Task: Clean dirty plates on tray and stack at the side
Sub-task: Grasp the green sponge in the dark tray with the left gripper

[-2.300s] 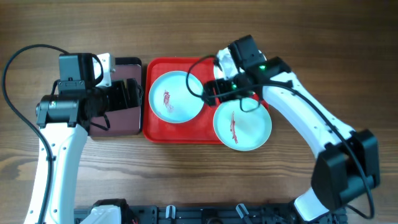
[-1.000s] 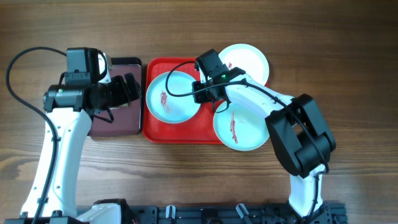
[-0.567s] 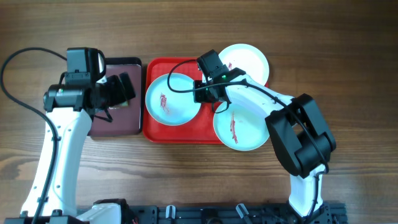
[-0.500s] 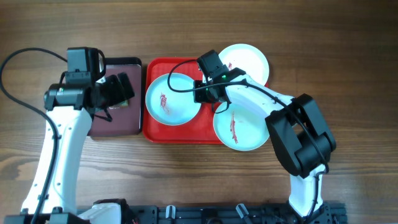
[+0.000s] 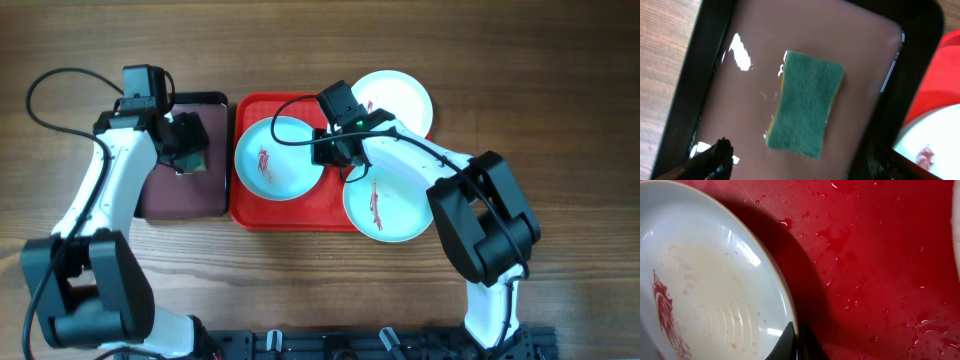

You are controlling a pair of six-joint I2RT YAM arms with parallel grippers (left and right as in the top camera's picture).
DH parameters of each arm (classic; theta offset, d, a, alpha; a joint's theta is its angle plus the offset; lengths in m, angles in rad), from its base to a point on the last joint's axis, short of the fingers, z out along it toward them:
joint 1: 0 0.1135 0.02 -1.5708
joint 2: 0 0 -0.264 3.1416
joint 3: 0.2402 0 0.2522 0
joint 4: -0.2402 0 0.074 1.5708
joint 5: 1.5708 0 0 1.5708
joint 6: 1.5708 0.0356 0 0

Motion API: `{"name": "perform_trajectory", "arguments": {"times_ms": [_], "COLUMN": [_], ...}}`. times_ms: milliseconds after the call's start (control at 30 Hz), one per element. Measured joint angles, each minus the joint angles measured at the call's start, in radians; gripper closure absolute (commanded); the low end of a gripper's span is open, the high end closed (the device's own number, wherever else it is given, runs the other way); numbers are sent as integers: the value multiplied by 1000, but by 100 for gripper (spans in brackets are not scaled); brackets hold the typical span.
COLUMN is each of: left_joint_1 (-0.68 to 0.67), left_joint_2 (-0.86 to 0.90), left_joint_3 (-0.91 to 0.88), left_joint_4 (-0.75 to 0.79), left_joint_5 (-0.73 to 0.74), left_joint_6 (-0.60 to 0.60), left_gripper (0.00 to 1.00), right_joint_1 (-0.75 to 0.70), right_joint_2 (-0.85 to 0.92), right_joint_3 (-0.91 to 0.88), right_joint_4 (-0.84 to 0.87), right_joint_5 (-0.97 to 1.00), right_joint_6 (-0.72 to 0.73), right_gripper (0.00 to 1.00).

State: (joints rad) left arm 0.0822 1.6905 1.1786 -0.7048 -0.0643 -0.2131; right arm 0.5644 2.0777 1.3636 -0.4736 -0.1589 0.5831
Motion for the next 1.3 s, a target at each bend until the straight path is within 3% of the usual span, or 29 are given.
{"name": "perform_trajectory", "arguments": {"times_ms": [233, 533, 600, 667, 833, 967, 1033, 1067, 1300], "left_joint_1": [24, 24, 24, 24, 25, 25, 26, 26, 26], "left_joint_2": [92, 176, 187, 196, 209, 209, 209, 209, 209], "left_joint_3": [0, 0, 0, 0, 0, 0, 0, 0, 0], "left_joint_4": [44, 112, 128, 135, 132, 129, 129, 129, 129], "left_joint_5": [70, 96, 97, 98, 100, 104, 118, 127, 149], "left_joint_6": [194, 254, 262, 269, 280, 280, 280, 278, 255], "left_gripper": [22, 23, 41, 50, 59, 57, 69, 96, 96], "right_joint_1": [0, 0, 0, 0, 0, 0, 0, 0, 0], "right_joint_2": [0, 0, 0, 0, 0, 0, 0, 0, 0], "right_joint_3": [0, 0, 0, 0, 0, 0, 0, 0, 0], "right_joint_4": [1, 1, 1, 1, 1, 1, 2, 2, 3], "right_joint_5": [0, 0, 0, 0, 0, 0, 0, 0, 0], "right_joint_6": [0, 0, 0, 0, 0, 0, 0, 0, 0], "right_gripper": [96, 96, 96, 96, 96, 96, 96, 96, 96]}}
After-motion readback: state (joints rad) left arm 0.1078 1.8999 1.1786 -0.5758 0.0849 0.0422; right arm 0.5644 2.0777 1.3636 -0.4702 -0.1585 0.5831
